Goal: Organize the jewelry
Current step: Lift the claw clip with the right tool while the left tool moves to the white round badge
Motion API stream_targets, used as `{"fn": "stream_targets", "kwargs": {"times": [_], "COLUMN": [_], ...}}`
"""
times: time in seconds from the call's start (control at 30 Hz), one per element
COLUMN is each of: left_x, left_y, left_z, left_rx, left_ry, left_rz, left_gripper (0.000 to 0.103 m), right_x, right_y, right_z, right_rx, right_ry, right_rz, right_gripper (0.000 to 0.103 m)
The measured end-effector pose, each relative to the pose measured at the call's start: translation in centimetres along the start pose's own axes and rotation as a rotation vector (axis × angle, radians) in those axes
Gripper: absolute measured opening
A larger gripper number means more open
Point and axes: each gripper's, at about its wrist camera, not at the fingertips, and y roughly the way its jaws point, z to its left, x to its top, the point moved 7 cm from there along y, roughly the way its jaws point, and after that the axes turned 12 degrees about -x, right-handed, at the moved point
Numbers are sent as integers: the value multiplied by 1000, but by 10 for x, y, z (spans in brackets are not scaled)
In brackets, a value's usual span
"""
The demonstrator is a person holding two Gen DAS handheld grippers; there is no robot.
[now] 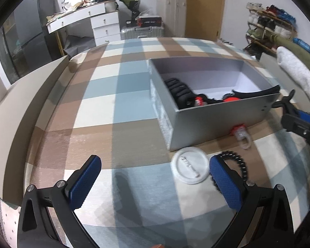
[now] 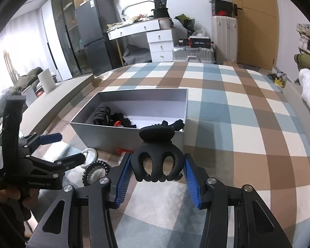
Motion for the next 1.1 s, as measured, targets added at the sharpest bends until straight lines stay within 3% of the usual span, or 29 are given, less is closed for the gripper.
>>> {"fn": "stream_targets", "kwargs": {"times": [0.5,0.93,1.0,1.1], "left_x": [-11,-9,-9,-8], "left_y": [10,11,11,10], "left_z": [-3,-12,-12,-12], "left_rx": [-17,-19,-31,-63], "left_ry": [30,64,62,54], "left_rz": [88,78,79,71], "left_gripper": [102,102,99,87], "right_x": [-1,-1,-1,-2], "right_y": [-1,0,0,0], "right_z": [2,4,4,6], "right_rx": [10,14,16,18], "right_ry": [-4,-8,-10,-13], "right_rz": [5,9,8,7], "right_gripper": [48,48,48,48]}}
